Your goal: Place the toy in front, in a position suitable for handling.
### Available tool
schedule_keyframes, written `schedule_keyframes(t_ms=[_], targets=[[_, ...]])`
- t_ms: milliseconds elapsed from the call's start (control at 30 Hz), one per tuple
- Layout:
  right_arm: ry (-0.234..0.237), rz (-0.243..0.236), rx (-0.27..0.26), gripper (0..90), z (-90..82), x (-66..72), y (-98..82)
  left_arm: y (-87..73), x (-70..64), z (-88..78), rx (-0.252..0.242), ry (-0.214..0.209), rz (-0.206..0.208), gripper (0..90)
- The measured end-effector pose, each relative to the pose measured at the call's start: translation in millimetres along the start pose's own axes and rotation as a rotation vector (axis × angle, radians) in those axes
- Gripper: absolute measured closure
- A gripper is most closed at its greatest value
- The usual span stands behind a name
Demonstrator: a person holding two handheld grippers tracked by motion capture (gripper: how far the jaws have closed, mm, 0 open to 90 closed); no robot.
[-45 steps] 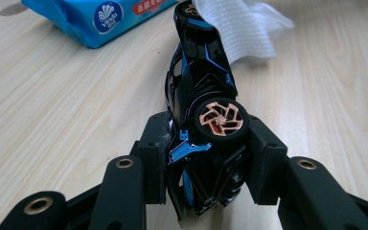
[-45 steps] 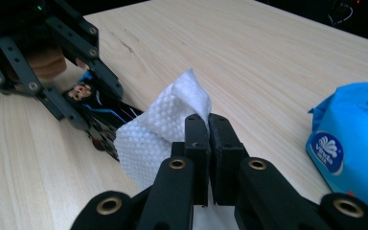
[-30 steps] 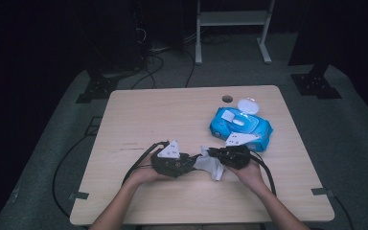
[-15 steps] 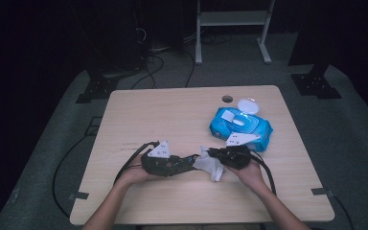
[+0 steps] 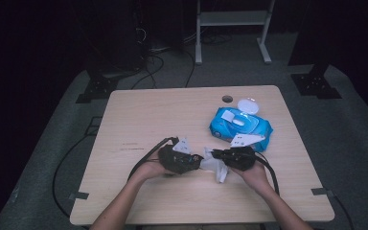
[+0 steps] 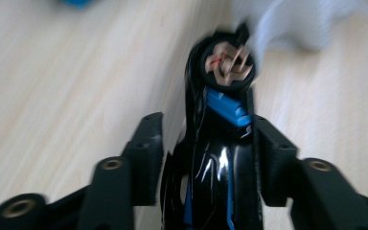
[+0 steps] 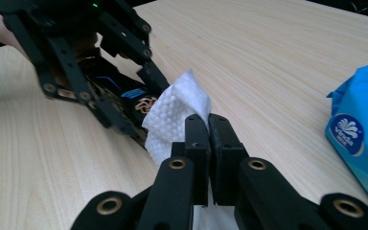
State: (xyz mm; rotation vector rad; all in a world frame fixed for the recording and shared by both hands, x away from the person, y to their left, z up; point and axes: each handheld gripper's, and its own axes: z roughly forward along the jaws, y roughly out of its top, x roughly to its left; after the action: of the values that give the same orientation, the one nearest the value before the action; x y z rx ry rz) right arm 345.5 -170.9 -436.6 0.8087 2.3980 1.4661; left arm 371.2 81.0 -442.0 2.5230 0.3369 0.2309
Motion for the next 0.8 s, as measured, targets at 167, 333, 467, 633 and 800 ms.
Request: schedule_keyframes(t_ms=[167, 333, 467, 633, 800], targets=[[0.002, 0.005, 0.006, 86.7, 2.4, -0.8, -0.7, 7.0, -1.4, -0.3, 0.033, -0.020, 0.010, 56.9], [0.006, 0.021, 0.001, 86.7, 0.4, -2.9, -0.8, 6.7, -0.8, -2.5, 0.046, -0.009, 0.014, 57.4], [0.035, 0.047, -0.020, 86.7, -3.6, -4.7, 2.0, 6.9, 0.5, -10.6, -0.011, -0.031, 0.014, 57.7], [0.067, 0.070, -0.055, 86.7, -7.1, -4.8, 9.8, 13.2, -3.3, -19.1, -0.111, -0.010, 0.078, 57.9], [0.121, 0.080, -0.116, 86.8, -15.8, -2.0, 28.1, 19.5, -12.1, -24.2, -0.207, -0.001, 0.142, 58.0]])
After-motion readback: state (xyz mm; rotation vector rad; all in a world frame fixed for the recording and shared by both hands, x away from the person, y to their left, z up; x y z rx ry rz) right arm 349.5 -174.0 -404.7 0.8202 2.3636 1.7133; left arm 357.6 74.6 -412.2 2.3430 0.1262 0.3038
